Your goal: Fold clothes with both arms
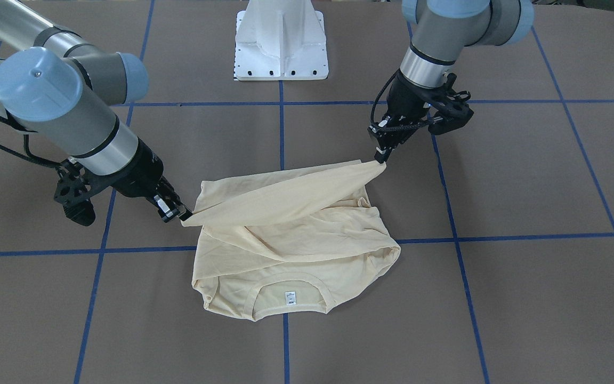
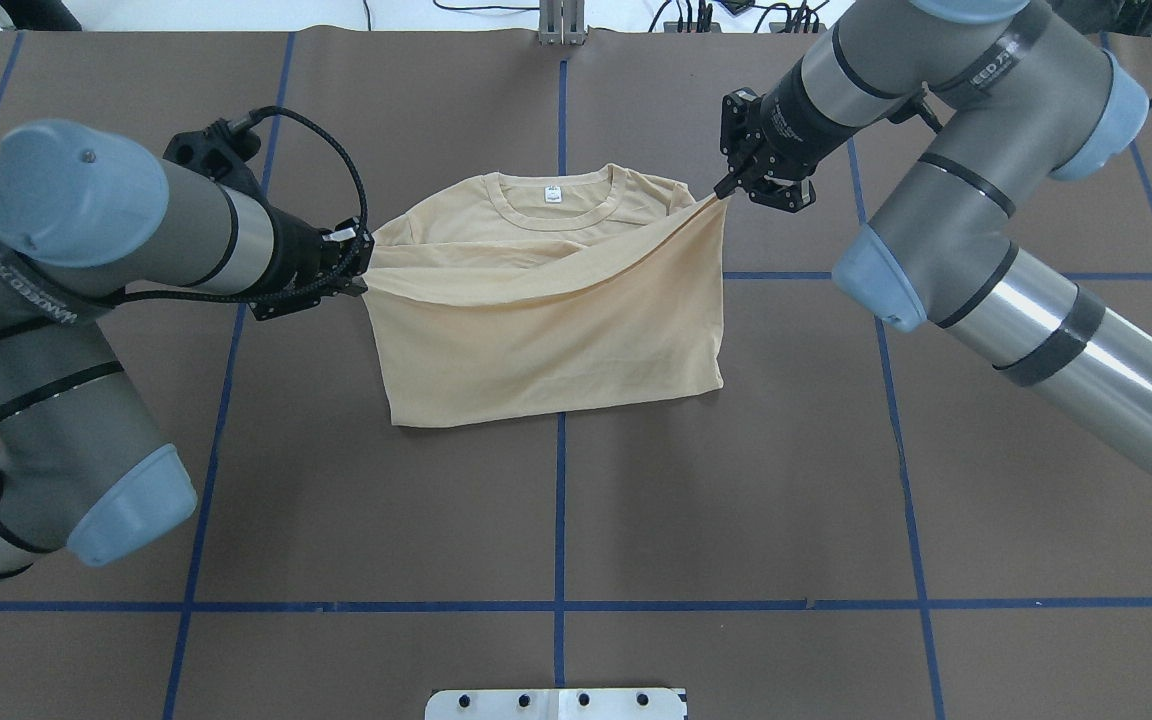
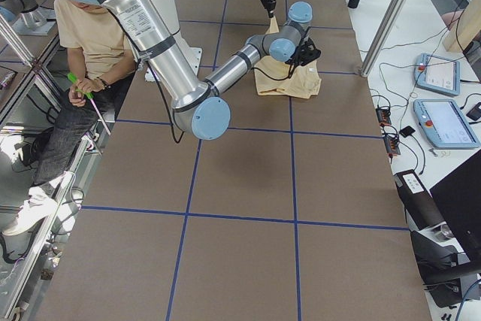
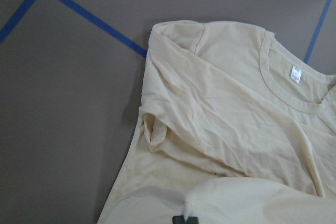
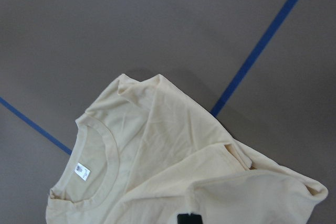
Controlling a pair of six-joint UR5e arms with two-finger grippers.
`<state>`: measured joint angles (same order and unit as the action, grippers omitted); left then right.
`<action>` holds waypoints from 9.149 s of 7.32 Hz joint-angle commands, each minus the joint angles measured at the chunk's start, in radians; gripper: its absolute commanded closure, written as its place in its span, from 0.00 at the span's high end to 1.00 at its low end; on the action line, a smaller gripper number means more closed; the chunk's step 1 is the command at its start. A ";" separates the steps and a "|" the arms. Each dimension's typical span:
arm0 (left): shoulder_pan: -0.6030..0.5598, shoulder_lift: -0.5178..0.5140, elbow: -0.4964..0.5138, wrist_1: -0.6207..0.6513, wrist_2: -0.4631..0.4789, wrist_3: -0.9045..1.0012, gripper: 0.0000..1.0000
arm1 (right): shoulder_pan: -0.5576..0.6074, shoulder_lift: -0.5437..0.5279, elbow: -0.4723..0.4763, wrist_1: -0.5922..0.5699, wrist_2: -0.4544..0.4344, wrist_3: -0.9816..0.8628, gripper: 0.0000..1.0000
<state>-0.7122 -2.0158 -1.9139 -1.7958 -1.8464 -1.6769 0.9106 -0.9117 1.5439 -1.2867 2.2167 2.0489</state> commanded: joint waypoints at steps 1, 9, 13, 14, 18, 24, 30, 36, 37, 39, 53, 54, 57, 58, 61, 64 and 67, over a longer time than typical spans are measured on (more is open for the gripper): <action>-0.033 -0.052 0.175 -0.133 0.001 0.023 0.00 | 0.011 0.088 -0.143 0.001 -0.006 -0.063 0.00; -0.078 -0.145 0.539 -0.409 0.047 0.049 0.00 | -0.068 0.194 -0.407 0.014 -0.191 -0.194 0.00; -0.076 -0.176 0.602 -0.409 0.065 0.051 0.00 | -0.085 0.197 -0.436 0.026 -0.230 -0.203 0.00; -0.076 -0.178 0.608 -0.410 0.067 0.051 0.00 | -0.091 0.197 -0.456 0.064 -0.241 -0.202 0.00; -0.076 -0.176 0.612 -0.421 0.067 0.049 0.05 | -0.101 0.197 -0.456 0.073 -0.242 -0.203 0.00; -0.096 -0.176 0.612 -0.445 0.061 0.051 0.58 | -0.085 0.215 -0.405 0.072 -0.232 -0.220 0.63; -0.204 -0.107 0.400 -0.429 -0.039 0.095 0.56 | -0.258 -0.175 0.196 0.070 -0.285 -0.011 0.75; -0.240 -0.067 0.392 -0.430 -0.040 0.144 0.57 | -0.443 -0.260 0.214 0.063 -0.659 0.045 0.71; -0.239 -0.067 0.392 -0.430 -0.040 0.146 0.57 | -0.446 -0.262 0.199 0.061 -0.670 0.039 0.71; -0.239 -0.067 0.394 -0.432 -0.039 0.146 0.57 | -0.452 -0.266 0.196 0.061 -0.672 0.036 0.71; -0.227 -0.080 0.428 -0.448 -0.048 0.210 0.56 | -0.834 -0.372 0.709 -0.500 -0.555 0.070 0.07; -0.214 -0.080 0.402 -0.450 -0.081 0.206 0.56 | -0.873 -0.378 0.706 -0.502 -0.560 0.070 0.81; -0.137 -0.055 0.278 -0.436 -0.177 0.131 0.93 | -0.802 -0.374 0.714 -0.500 -0.555 0.071 1.00; -0.078 -0.010 0.213 -0.435 -0.172 0.053 0.94 | -0.749 -0.368 0.719 -0.500 -0.555 0.070 1.00; 0.244 0.033 0.125 -0.215 0.107 0.061 0.78 | -0.483 -0.290 0.675 -0.482 -0.519 0.001 1.00; 0.301 0.025 0.142 -0.180 0.131 0.077 0.65 | -0.449 -0.280 0.552 -0.399 -0.511 0.001 1.00; 0.303 0.025 0.162 -0.182 0.128 0.092 0.56 | -0.444 -0.283 0.550 -0.401 -0.511 0.001 1.00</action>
<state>-0.4108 -1.9893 -1.7634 -1.9762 -1.7168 -1.5870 0.4632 -1.1934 2.0973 -1.6886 1.7057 2.0494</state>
